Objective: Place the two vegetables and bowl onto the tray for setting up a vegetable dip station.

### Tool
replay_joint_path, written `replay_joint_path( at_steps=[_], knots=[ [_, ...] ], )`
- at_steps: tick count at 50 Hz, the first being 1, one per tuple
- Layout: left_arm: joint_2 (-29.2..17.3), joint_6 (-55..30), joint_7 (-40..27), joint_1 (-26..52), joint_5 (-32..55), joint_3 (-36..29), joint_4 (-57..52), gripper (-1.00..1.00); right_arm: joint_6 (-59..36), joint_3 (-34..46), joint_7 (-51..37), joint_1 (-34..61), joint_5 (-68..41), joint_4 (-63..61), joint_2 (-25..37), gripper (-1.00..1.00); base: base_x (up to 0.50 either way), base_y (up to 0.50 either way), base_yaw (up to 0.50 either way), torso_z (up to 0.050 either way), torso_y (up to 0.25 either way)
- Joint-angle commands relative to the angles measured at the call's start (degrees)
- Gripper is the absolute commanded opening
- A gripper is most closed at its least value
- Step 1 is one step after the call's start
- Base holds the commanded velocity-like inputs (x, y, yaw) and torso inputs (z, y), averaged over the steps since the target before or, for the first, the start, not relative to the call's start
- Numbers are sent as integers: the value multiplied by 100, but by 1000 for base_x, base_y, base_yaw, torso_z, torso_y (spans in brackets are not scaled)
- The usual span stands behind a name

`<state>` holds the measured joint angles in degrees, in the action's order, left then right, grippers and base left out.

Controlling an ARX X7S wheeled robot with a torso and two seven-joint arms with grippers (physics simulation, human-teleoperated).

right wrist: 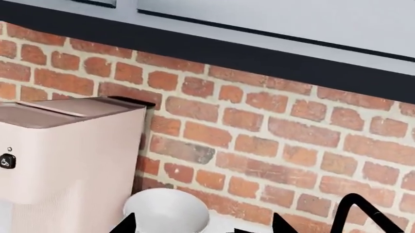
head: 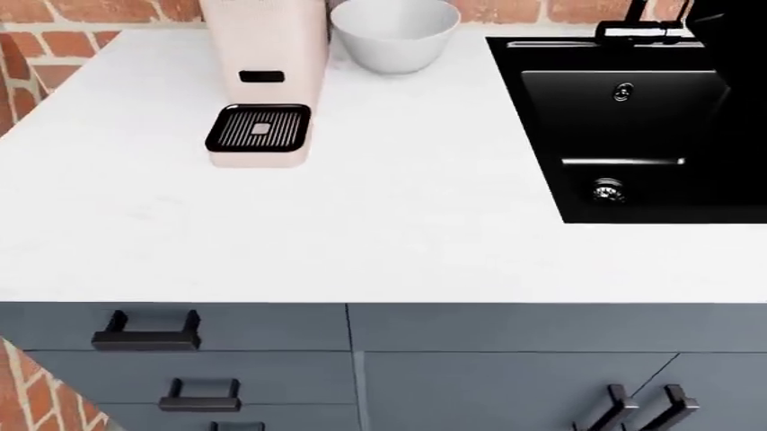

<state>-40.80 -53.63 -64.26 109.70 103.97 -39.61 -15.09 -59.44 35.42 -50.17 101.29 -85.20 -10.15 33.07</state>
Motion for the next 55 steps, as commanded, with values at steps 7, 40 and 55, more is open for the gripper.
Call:
replay_joint_path(
  at_steps=[7,40,55],
  knots=[
    [19,10,6,-18,-9,-21,-4,100,49,-15,-3,-13,7,16,28,100,135,500,0,0,0],
    [6,15,13,3,-12,-29,5,100,183,-93,-150,-67,-20,124,61,100,241,216,0,0,0],
    [-1,27,19,0,-4,-25,-10,100,65,-34,-436,-59,-130,407,31,100,157,0,0,0,1]
  ],
)
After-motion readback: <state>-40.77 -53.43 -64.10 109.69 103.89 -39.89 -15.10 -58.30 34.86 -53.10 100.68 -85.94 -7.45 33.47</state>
